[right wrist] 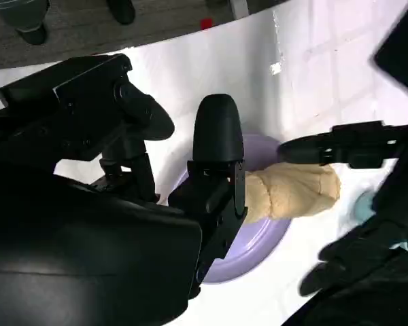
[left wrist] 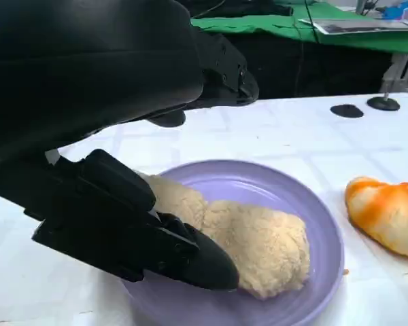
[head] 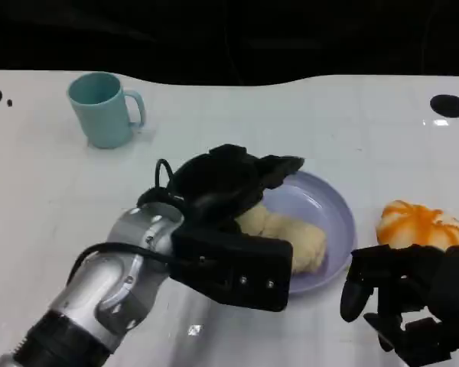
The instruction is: Grasp the towel on the left side of the plate with the left hand and place it into the plate.
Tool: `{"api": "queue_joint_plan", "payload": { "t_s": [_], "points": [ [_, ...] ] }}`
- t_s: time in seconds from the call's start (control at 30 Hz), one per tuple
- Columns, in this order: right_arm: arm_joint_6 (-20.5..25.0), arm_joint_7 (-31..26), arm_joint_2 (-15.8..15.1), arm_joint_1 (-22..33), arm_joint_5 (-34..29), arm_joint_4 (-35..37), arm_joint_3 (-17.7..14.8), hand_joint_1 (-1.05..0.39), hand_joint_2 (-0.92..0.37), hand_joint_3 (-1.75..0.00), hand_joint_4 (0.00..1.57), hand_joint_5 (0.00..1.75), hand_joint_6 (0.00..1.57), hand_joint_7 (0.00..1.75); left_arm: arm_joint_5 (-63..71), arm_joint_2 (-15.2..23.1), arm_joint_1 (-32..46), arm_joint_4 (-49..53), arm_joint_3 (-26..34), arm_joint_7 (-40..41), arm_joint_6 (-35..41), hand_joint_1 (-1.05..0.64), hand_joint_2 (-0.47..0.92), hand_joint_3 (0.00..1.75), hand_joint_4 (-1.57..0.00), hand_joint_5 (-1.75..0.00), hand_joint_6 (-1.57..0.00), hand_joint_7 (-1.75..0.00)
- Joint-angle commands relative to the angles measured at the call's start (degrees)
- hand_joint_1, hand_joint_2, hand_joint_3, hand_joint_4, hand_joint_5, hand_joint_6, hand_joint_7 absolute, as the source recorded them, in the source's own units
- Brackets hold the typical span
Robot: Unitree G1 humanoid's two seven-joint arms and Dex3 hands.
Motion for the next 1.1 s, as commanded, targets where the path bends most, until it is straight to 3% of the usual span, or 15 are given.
{"api": "queue_joint_plan", "payload": {
  "t_s": [0.03,0.13,0.27,0.33,0.47,0.53,0.6,0.63,0.73,0.9,1.1],
  "points": [
    [-0.08,0.21,-0.72,-0.35,0.11,-0.28,-0.53,0.02,-0.63,-0.96,0.68,1.68,0.66,1.44,-4.70,2.63,2.36,-5.55,3.60,-4.86,1.75,-0.87,0.92,0.14,0.00,-0.42,-0.12,-0.01],
    [-0.51,0.20,-0.71,-0.29,0.16,0.02,-0.74,0.02,-0.63,-0.97,0.68,1.69,0.67,1.45,-10.73,2.58,5.40,-10.56,7.96,-8.11,5.88,-0.68,0.92,0.17,-0.13,-0.61,-0.29,-0.10],
    [-1.00,0.48,-0.84,-0.18,0.49,0.39,-1.26,0.03,-0.63,-0.98,0.69,1.69,0.67,1.45,-19.42,0.55,9.12,-17.73,13.66,-11.79,15.04,-0.48,0.92,0.26,-0.38,-0.74,-0.51,-0.18],
    [-1.18,0.50,-0.98,-0.13,0.43,0.44,-1.37,0.03,-0.63,-0.98,0.69,1.69,0.67,1.45,-23.42,-0.55,11.31,-20.89,16.24,-11.42,17.54,-0.38,0.92,0.24,-0.60,-0.85,-0.64,-0.23],
    [-1.19,0.26,-0.74,-0.03,0.52,0.25,-1.57,0.03,-0.62,-0.99,0.69,1.68,0.68,1.45,-29.37,-1.91,15.81,-26.95,20.18,-10.20,21.14,-0.31,0.92,0.25,-0.70,-0.86,-0.76,-0.25],
    [-1.41,0.30,-0.61,0.09,0.76,0.33,-1.70,0.03,-0.62,-1.00,0.69,1.69,0.68,1.45,-34.55,-3.93,18.56,-29.35,23.46,-9.53,23.12,-0.21,0.92,0.28,-0.78,-0.95,-0.89,-0.32],
    [-1.39,0.30,-0.70,0.17,0.79,0.21,-1.72,0.04,-0.62,-1.00,0.69,1.69,0.67,1.46,-38.63,-5.64,21.31,-32.46,26.19,-8.46,26.50,-0.15,0.83,0.47,-0.79,-1.19,-0.88,-0.67],
    [-1.24,0.30,-0.75,0.17,0.83,0.12,-1.74,0.04,-0.62,-1.01,0.69,1.70,0.67,1.46,-40.14,-5.91,22.55,-34.01,27.08,-8.14,27.98,-0.12,0.68,0.79,-0.81,-1.38,-0.85,-0.97],
    [-1.18,0.33,-1.06,0.12,0.69,0.00,-1.73,0.03,-0.61,-1.01,0.69,1.70,0.67,1.46,-45.94,-6.74,25.98,-39.93,30.34,-7.45,36.03,-0.09,0.49,1.26,-0.82,-1.63,-0.83,-1.31],
    [-2.19,0.69,-1.37,0.03,1.04,0.79,-2.15,0.03,-0.61,-1.02,0.69,1.68,0.68,1.45,-56.39,-7.83,29.47,-48.43,36.07,-5.72,50.73,-0.13,0.40,1.43,-0.90,-1.74,-0.84,-1.54],
    [-4.07,0.94,-1.40,0.28,1.36,1.93,-2.68,0.04,-0.60,-1.03,0.71,1.67,0.68,1.45,-66.01,-9.41,31.97,-52.25,41.57,-2.81,62.23,-0.14,0.47,1.42,-0.88,-1.75,-0.74,-1.71]
  ]
}}
